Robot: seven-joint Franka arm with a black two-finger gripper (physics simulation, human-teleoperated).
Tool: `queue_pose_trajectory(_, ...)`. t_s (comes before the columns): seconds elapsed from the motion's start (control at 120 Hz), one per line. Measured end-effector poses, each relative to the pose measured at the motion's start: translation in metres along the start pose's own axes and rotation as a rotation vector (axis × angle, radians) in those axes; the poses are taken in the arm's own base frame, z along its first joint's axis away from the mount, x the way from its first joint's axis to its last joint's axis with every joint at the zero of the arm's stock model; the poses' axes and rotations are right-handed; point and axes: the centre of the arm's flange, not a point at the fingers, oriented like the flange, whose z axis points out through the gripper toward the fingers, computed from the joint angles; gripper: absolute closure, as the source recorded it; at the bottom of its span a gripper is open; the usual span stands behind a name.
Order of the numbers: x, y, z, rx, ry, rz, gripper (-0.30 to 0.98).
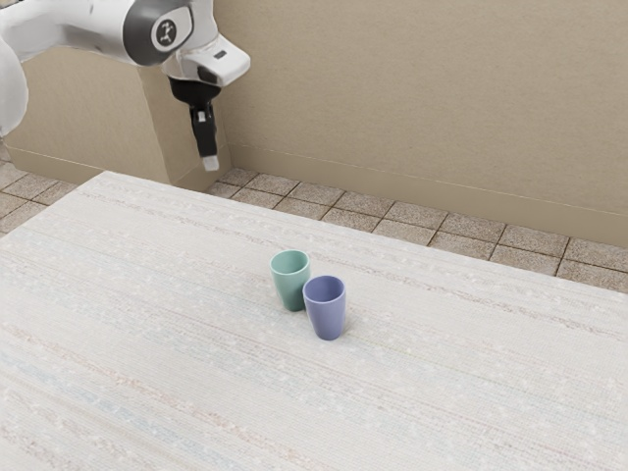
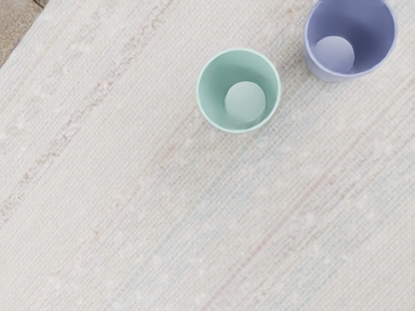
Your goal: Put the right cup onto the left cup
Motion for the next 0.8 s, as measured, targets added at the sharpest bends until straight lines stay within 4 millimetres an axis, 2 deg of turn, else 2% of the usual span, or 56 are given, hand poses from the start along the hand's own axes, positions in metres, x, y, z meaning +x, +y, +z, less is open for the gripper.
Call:
queue_pose_trajectory(0.117, 0.033, 0.016, 0.021, -0.015, -0.007, 0.073, 0.0)
queue_pose_trajectory(0.217, 0.068, 0.035, 0.049, -0.028, -0.017, 0.143, 0.0)
queue_pose_trajectory(0.333, 0.102, 0.034, 0.092, -0.04, -0.015, 0.189, 0.0)
queue_pose_trajectory(0.45, 0.126, 0.036, 0.132, -0.059, -0.011, 0.227, 0.0)
queue_pose_trajectory(0.592, 0.146, 0.043, 0.174, -0.105, 0.001, 0.257, 0.0)
queue_pose_trajectory(0.8, 0.157, 0.049, 0.233, -0.173, 0.008, 0.27, 0.0)
